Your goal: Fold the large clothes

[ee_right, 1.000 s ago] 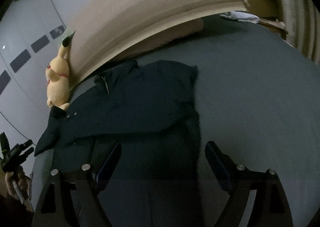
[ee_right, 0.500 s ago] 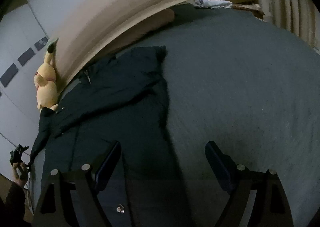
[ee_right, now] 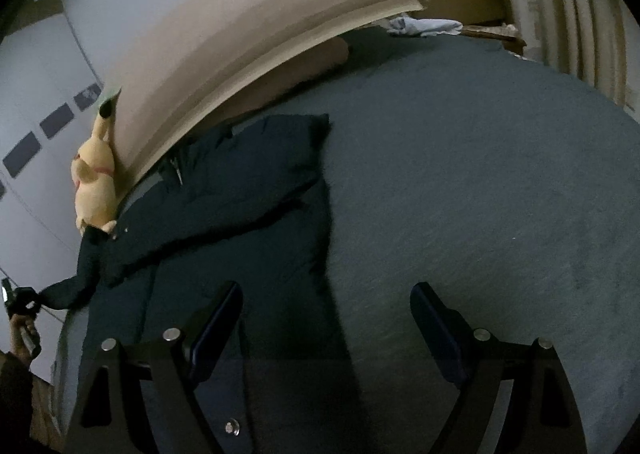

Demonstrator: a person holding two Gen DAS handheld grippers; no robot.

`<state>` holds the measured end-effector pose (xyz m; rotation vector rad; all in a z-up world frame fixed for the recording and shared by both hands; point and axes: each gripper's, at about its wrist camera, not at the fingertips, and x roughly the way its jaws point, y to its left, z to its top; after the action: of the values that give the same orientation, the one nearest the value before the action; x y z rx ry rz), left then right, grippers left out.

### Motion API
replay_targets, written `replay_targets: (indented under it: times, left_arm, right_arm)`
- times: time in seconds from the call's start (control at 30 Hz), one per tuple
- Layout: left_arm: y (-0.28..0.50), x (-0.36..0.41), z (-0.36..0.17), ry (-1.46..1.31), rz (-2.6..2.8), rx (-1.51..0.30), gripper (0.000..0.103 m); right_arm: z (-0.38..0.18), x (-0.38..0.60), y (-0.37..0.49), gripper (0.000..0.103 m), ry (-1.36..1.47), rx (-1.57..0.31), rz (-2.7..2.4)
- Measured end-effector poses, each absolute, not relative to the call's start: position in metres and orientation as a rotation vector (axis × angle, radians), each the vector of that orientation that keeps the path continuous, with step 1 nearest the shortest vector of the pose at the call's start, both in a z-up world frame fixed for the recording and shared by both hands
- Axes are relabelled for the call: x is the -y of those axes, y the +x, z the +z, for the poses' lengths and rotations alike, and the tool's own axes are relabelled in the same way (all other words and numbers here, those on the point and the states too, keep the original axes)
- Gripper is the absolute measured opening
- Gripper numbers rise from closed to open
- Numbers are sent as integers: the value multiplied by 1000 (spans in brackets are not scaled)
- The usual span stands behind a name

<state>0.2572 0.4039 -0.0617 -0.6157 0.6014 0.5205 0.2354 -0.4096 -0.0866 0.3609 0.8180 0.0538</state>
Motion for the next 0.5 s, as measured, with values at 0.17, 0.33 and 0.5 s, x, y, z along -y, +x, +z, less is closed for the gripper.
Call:
replay_targets:
  times: [0.17, 0.33, 0.5]
  left_arm:
    - [267, -338, 13, -437, 428, -494, 7]
    - [280, -261, 72, -308, 305, -426, 7]
    - [302, -172, 102, -216, 175, -406, 7]
  right_arm:
    - [-83, 434, 223, 88, 415, -770, 30]
    - [-84, 460, 210, 88, 463, -729, -5]
    - [-91, 481, 199, 88, 533, -695, -25]
